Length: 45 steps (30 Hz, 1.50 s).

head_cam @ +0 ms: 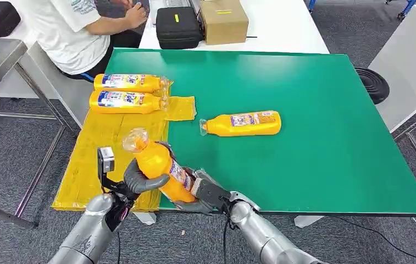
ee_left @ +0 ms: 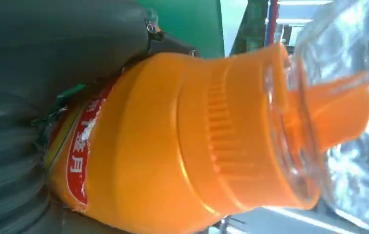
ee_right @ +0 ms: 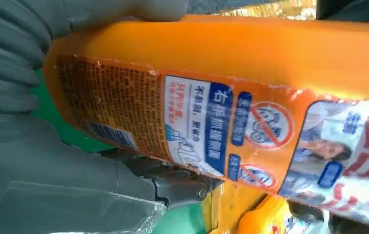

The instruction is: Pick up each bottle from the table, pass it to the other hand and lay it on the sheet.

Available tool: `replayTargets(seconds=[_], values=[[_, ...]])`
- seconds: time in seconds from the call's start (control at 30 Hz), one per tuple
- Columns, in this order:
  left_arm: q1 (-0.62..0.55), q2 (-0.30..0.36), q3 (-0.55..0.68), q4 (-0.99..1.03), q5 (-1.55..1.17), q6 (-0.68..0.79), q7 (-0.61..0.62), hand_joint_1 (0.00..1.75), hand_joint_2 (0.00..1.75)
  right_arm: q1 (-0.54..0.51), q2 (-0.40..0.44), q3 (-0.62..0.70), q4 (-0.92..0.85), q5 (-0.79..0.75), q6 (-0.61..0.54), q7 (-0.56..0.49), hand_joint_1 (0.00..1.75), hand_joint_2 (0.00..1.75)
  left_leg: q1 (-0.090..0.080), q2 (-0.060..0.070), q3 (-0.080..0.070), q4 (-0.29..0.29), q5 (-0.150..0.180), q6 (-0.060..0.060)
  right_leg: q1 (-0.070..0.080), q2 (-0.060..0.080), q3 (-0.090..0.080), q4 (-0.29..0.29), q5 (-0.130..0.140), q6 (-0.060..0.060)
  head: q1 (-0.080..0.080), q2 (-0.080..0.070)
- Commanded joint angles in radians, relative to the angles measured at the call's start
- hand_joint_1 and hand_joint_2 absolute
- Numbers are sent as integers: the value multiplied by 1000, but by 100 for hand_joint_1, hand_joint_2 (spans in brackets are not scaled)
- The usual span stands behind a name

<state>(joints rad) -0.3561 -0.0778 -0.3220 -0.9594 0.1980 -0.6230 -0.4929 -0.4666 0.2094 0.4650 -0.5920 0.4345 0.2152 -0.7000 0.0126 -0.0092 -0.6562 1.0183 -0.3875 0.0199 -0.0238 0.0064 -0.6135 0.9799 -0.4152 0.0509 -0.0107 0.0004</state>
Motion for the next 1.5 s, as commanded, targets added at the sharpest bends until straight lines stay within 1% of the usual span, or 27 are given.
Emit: replayTargets(seconds=[0.03,0.1,0.13,0.23,0.27,0.3,0.33,0.4,0.43,0.53,0.63,0.67,0.7,0.73,0.77,0.8,0.9,0.93,1.03,1.07,1.13,1.23,1.3,1.37,1.4,1.47,1.5], values=[[-39,19,-41,14,0,-14,0,175,175,-28,-20,33,35,4,4,2,175,175,0,-1,2,0,-1,0,1,-1,2,0,-1,-2,0,0],[-36,15,-29,12,36,-48,-1,175,175,-34,-19,37,46,8,-3,2,175,175,1,-1,6,1,-3,0,1,-2,7,0,-3,-3,0,0],[-35,16,-28,8,38,-48,-3,175,175,-37,-19,37,51,12,-7,2,175,175,0,0,3,0,-1,0,1,-1,3,0,-1,-2,0,0],[-35,15,-24,6,53,-63,-1,175,175,-41,-19,36,58,11,-10,2,173,175,1,0,5,0,-2,0,1,-2,5,0,-2,-3,0,0],[-35,15,-22,4,54,-62,1,175,175,-44,-19,35,61,11,-15,2,54,175,0,0,1,0,-1,0,1,-1,2,0,-1,-1,0,0],[-33,15,-19,-1,56,-59,4,175,175,-49,-15,27,77,18,-36,2,0,175,1,0,2,0,-1,0,1,-1,2,0,-1,-2,0,0],[-28,18,-16,-10,58,-55,7,175,175,-54,-11,15,88,24,-58,2,0,175,0,0,4,0,-2,0,1,-2,5,0,-2,-3,0,0],[-21,23,-11,-22,52,-40,17,175,175,-60,-6,-9,96,28,-85,5,0,175,0,0,2,0,-1,0,1,-1,3,0,-1,-2,0,0],[-18,24,-6,-25,48,-26,23,175,175,-59,-5,-26,94,30,-99,5,0,0,0,1,4,0,-2,0,1,-1,4,0,-2,-3,0,0],[-18,39,3,-31,2,42,41,175,175,-48,-9,-67,57,43,-133,3,0,0,0,0,3,0,-1,0,1,-1,3,0,-1,-2,0,0],[-40,57,22,-32,-78,156,55,175,175,-17,-29,-71,-55,19,-99,2,0,0,0,1,5,0,-2,0,1,0,5,0,-2,-3,0,0],[-43,63,27,-37,-105,189,55,175,175,-11,-34,-74,-76,13,-97,2,0,0,0,0,1,0,-1,0,1,0,2,0,-1,-2,0,0],[-55,73,44,-44,-147,237,60,175,175,2,-45,-82,-119,3,-93,2,0,0,0,1,5,1,-3,-1,1,0,5,1,-2,-3,0,0],[-62,80,55,-47,-155,244,64,175,175,9,-51,-87,-143,-3,-90,2,0,0,1,0,1,0,-1,0,1,-1,2,0,-1,-2,0,0],[-66,86,60,-50,-165,249,69,175,175,14,-55,-92,-162,-8,-83,2,0,0,0,0,3,1,-2,-1,1,-1,3,1,-2,-3,0,0],[-76,101,62,-65,-240,328,66,175,175,34,-65,-102,-216,-26,-75,2,0,0,1,0,1,1,-1,0,1,-1,1,0,-1,-2,0,0],[-89,116,87,-91,-282,348,74,175,175,55,-78,-123,-265,-23,-65,2,0,0,1,-1,2,1,-2,-1,2,-3,3,1,-2,-3,0,0],[-97,129,85,-113,-355,406,71,175,175,71,-82,-141,-299,-19,-70,2,0,0,1,-1,1,1,-1,0,1,-2,2,1,-1,-2,0,0],[-122,140,109,-159,-453,458,85,175,175,108,-92,-183,-377,-3,-56,4,0,0,1,-1,3,2,-2,0,2,-3,5,1,-3,-3,0,0],[-145,155,104,-186,-525,506,96,175,175,134,-99,-203,-424,-5,-54,6,0,0,1,-2,0,2,-1,0,1,-3,1,1,-2,-2,0,0],[-154,152,125,-211,-534,490,121,175,175,159,-106,-218,-470,-2,-30,18,0,0,2,-4,0,3,-2,0,2,-5,2,2,-3,-3,0,0],[-171,169,123,-241,-605,532,128,175,175,188,-109,-243,-516,-3,-17,16,0,0,2,-4,1,3,-2,-1,2,-5,3,2,-3,-3,0,0],[-171,169,123,-241,-605,532,128,175,175,188,-109,-243,-516,-3,-17,16,0,0,1,-2,0,1,0,0,1,-2,1,0,-1,-2,0,0],[-169,168,123,-241,-604,532,127,175,175,188,-108,-242,-516,-3,-17,16,0,0,1,0,4,1,-3,0,2,-2,5,1,-3,-3,0,0],[-178,179,108,-244,-666,576,128,175,175,197,-109,-251,-528,1,-21,13,0,0,1,-1,5,1,-3,-1,1,-2,6,1,-3,-4,0,0],[-215,219,72,-254,-745,582,148,175,175,226,-119,-283,-571,-2,-27,8,0,0,1,-2,1,1,-1,0,1,-3,2,1,-2,-2,0,0],[-226,233,59,-259,-774,575,157,175,175,233,-122,-298,-583,-4,-25,7,0,175,1,-2,2,1,-2,0,1,-3,3,1,-2,-3,0,0]])
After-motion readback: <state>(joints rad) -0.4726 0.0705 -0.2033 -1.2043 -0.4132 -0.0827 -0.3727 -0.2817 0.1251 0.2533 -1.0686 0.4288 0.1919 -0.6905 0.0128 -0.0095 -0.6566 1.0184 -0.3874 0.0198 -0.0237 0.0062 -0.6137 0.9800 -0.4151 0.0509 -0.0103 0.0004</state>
